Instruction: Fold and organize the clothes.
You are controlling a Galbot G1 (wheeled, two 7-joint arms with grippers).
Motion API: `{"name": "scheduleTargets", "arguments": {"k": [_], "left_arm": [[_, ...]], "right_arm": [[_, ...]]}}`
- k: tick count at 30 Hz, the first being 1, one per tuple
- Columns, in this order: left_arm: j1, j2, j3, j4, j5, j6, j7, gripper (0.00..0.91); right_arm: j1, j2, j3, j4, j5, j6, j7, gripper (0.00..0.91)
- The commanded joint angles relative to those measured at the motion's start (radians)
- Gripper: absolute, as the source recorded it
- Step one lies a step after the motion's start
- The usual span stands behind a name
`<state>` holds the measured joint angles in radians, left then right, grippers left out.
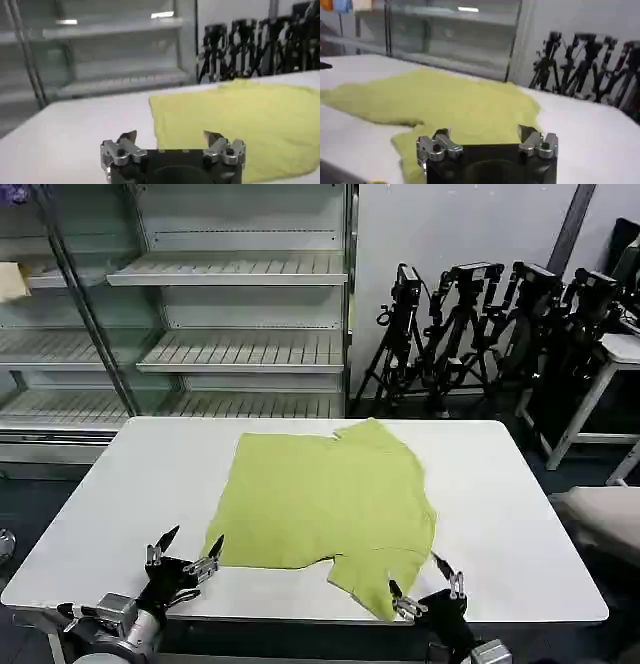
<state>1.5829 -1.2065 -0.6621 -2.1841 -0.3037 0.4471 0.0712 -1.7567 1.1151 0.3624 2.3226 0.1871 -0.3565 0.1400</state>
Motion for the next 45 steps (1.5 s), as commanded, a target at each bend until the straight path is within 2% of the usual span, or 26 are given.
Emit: {"name": "scheduleTargets", "arguments": {"k": [1,15,16,17,18,19,20,21,22,30,45], "left_arm": [[0.014,0.009,-0.019,0.039,-0.052,0.132,-0.018,0.907],[-0.036,-0.009,-0.011,0.075,-0.074,0.132,-0.002,0.907],[-0.042,-0.01,-0.01,0.085,-0.075,0.132,0.0,0.907],[-0.045,-0.01,-0.008,0.093,-0.079,0.132,0.0,0.403],[-0.048,-0.011,-0.008,0.099,-0.092,0.132,-0.001,0.131],[-0.047,-0.011,-0.008,0.101,-0.099,0.132,0.001,0.01],[-0.046,-0.01,-0.008,0.1,-0.104,0.132,0.002,0.01],[-0.044,-0.01,-0.008,0.098,-0.107,0.132,0.002,0.01],[-0.043,-0.011,-0.009,0.095,-0.108,0.132,0.002,0.01],[-0.034,-0.019,-0.007,0.084,-0.106,0.132,0.019,0.02],[-0.061,-0.033,-0.003,0.043,-0.12,0.131,0.025,0.02]], "right_arm": [[-0.037,0.003,-0.043,0.02,0.025,-0.092,0.08,0.907],[-0.016,0.008,-0.06,0.01,0.033,-0.1,0.087,0.907],[-0.014,0.009,-0.063,0.008,0.034,-0.107,0.083,0.887],[-0.013,0.009,-0.064,0.008,0.037,-0.113,0.083,0.574],[-0.01,0.009,-0.065,0.009,0.046,-0.123,0.079,0.423],[-0.009,0.008,-0.064,0.009,0.056,-0.127,0.074,0.121],[-0.007,0.006,-0.063,0.009,0.068,-0.138,0.07,0.04],[-0.006,0.006,-0.064,0.01,0.075,-0.142,0.07,0.04],[-0.004,0.005,-0.063,0.011,0.084,-0.153,0.064,0.0],[0.009,0.002,-0.078,0.012,0.107,-0.166,0.049,0.0],[0.042,0.002,-0.074,0.03,0.094,-0.106,0.039,0.0]]}}
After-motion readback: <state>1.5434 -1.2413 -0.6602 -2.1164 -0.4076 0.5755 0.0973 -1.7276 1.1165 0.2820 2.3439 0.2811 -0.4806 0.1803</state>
